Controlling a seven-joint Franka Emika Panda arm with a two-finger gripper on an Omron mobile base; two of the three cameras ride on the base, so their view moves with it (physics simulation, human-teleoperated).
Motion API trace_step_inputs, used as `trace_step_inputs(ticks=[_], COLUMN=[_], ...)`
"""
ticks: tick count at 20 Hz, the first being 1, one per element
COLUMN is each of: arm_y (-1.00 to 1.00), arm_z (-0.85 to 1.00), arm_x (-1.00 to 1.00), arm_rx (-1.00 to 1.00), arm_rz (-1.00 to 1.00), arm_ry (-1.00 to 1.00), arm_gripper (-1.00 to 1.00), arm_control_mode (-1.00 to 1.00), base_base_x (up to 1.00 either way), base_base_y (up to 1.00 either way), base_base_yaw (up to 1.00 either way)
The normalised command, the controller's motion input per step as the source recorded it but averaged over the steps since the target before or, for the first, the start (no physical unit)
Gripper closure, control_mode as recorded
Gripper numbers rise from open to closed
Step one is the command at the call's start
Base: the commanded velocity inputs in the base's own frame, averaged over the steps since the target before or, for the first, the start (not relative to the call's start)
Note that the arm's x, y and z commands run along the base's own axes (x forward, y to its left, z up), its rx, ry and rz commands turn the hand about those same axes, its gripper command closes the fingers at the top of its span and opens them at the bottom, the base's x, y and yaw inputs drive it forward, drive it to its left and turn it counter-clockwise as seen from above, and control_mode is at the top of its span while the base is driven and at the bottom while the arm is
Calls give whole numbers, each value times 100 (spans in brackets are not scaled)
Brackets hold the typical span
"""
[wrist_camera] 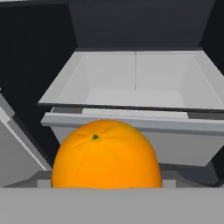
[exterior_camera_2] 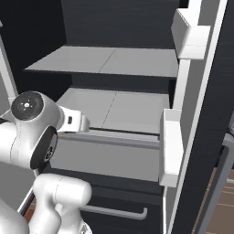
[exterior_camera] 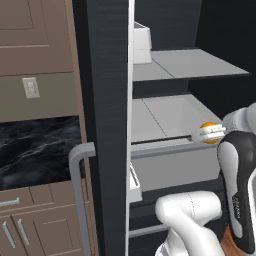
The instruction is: Retrieve the peach and orange from the fridge and place them into the bowl on the dining table.
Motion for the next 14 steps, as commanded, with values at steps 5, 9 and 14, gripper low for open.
trace_step_inputs(ticks=[5,9,14], arm_y=[0,0,0], arm_z=[0,0,0], arm_x=[-85,-85,0], arm_rx=[0,0,0], arm_rz=[0,0,0], arm_ry=[0,0,0], arm_gripper=[100,100,100], arm_control_mode=[-100,-100,100], base_base_x=[0,0,-100], base_base_y=[0,0,0], base_base_yaw=[0,0,0])
